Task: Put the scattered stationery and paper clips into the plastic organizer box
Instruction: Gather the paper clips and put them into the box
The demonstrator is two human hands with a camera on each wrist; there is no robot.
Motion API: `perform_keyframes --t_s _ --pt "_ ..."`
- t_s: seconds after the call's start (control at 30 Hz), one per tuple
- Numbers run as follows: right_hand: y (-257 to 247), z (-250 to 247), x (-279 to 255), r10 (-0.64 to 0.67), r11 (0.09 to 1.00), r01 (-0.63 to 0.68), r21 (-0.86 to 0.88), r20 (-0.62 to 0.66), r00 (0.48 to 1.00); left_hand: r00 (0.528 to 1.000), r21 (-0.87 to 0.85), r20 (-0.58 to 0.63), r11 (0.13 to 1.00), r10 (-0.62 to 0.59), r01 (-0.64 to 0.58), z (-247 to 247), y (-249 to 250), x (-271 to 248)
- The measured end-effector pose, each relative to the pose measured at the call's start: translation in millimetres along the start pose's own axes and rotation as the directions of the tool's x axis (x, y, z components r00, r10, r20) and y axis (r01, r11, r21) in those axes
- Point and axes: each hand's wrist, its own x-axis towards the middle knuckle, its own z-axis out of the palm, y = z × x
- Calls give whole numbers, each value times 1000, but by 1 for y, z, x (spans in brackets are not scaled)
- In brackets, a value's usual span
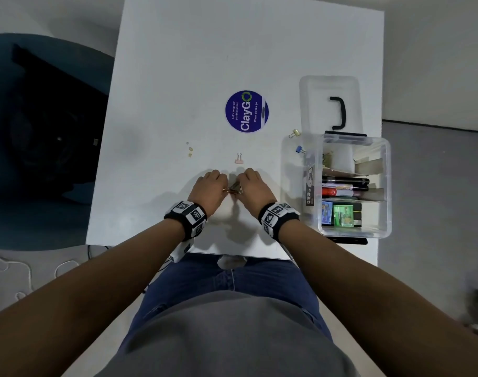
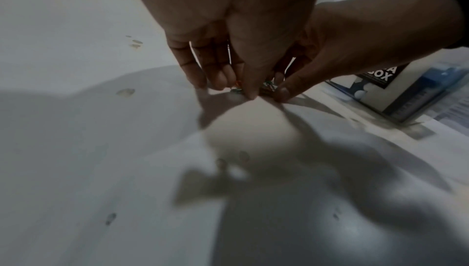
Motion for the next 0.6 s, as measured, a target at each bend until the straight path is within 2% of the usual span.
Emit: perform_keyframes --t_s 0.27,0.4,0.5,0.6 --pt "-18 -11 6 8 982 18 -189 134 991 996 -6 90 1000 -24 24 -8 3 5" --pt "-13 -14 4 25 964 12 -265 134 991 995 90 95 995 28 -37 -10 0 4" --pt "-5 -16 4 70 975 -50 -214 88 994 996 130 77 990 50 -60 -10 1 2" --pt "4 -21 3 153 988 -152 -36 27 988 996 101 79 994 40 -48 -10 1 1"
